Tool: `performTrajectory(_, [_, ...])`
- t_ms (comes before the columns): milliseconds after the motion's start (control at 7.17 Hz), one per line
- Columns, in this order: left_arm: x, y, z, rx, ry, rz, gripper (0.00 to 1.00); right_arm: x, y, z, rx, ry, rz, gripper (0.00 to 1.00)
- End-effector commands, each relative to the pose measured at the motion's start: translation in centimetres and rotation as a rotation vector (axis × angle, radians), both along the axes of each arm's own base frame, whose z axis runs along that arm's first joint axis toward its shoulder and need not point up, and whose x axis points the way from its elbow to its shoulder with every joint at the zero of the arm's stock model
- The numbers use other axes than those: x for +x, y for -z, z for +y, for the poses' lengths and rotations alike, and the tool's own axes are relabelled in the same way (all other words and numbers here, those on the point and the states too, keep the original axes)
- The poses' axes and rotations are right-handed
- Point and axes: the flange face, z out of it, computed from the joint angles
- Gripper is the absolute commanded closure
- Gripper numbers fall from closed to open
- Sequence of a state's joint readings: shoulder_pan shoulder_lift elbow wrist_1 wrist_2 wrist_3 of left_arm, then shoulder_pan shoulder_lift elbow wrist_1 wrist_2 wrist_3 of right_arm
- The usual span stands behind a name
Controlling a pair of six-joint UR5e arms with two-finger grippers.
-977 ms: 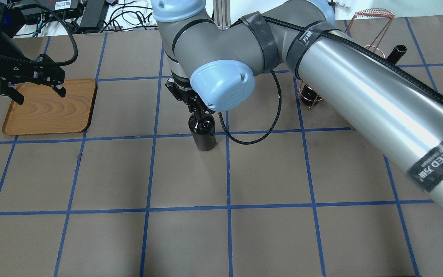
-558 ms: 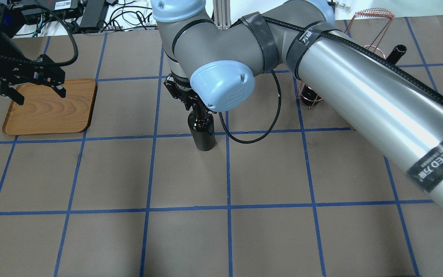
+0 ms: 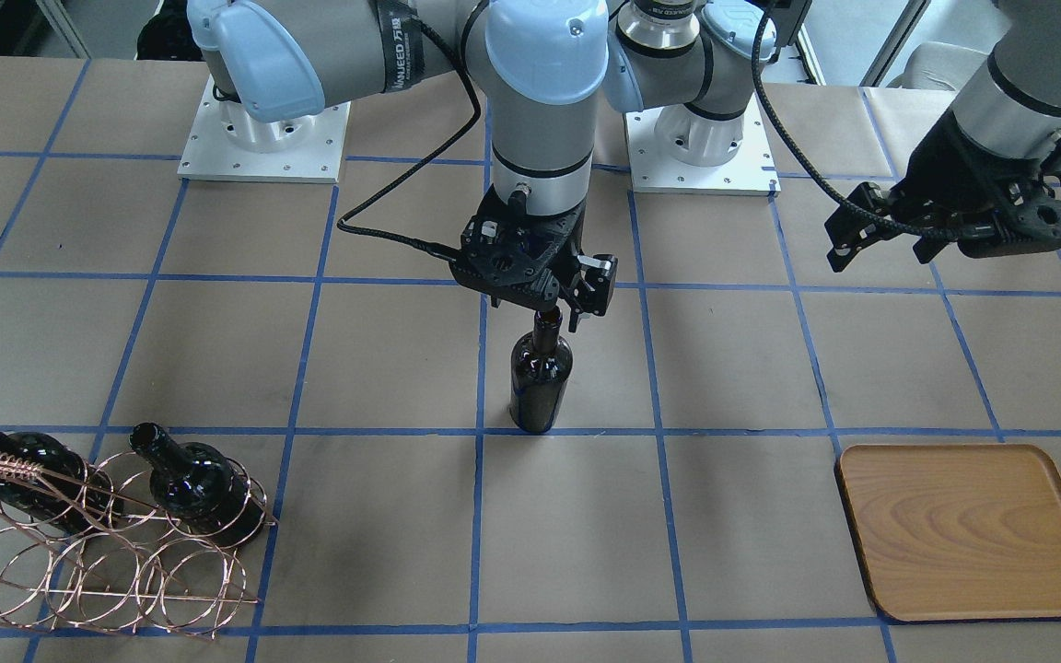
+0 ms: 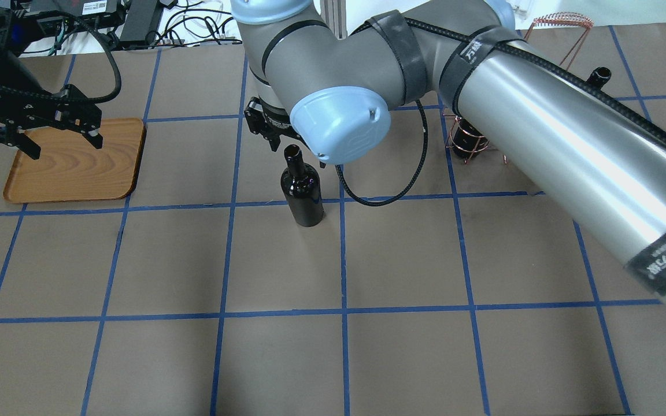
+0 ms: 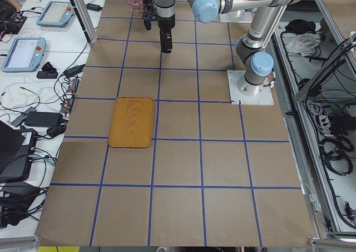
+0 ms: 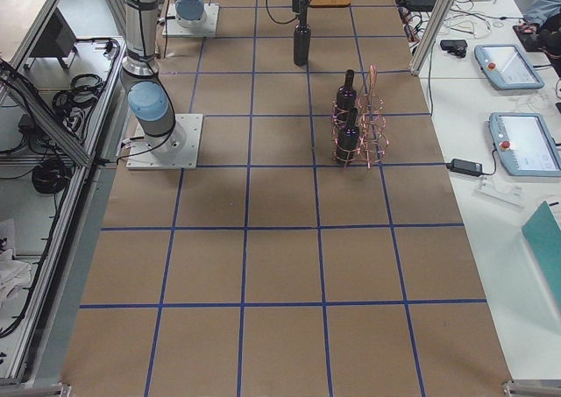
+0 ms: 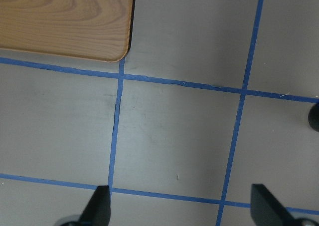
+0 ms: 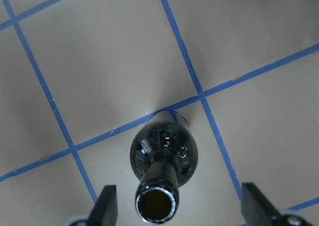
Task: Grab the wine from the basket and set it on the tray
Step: 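Stand the bottle upright on the table and open the right gripper, then raise the right gripper back over the rack while the left gripper moves toward the bottle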
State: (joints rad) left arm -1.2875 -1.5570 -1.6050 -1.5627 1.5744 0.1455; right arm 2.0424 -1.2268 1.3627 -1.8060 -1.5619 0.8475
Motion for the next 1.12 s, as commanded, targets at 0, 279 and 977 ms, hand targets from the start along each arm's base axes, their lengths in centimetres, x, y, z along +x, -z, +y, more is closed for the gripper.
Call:
performTrajectory(0, [-0.8,-0.1,-0.4,-0.009,0.014,-0.001,0.0,-6.1,-4.6,-1.8,-0.068,-0.084,-0.006,0.04])
performTrajectory(279, [-4.1,-0.5,-0.7,-0.055,0.067,-0.008,0.0,-13.1,-7.1,-2.5,-0.04,-0.198,0.041,0.01])
performTrajectory(977, [-19.4,0.0,0.4,-0.134,0.164,0.011,0.0,-23.9,-10.9,-0.8,-0.027,-0.336,0.057,0.0])
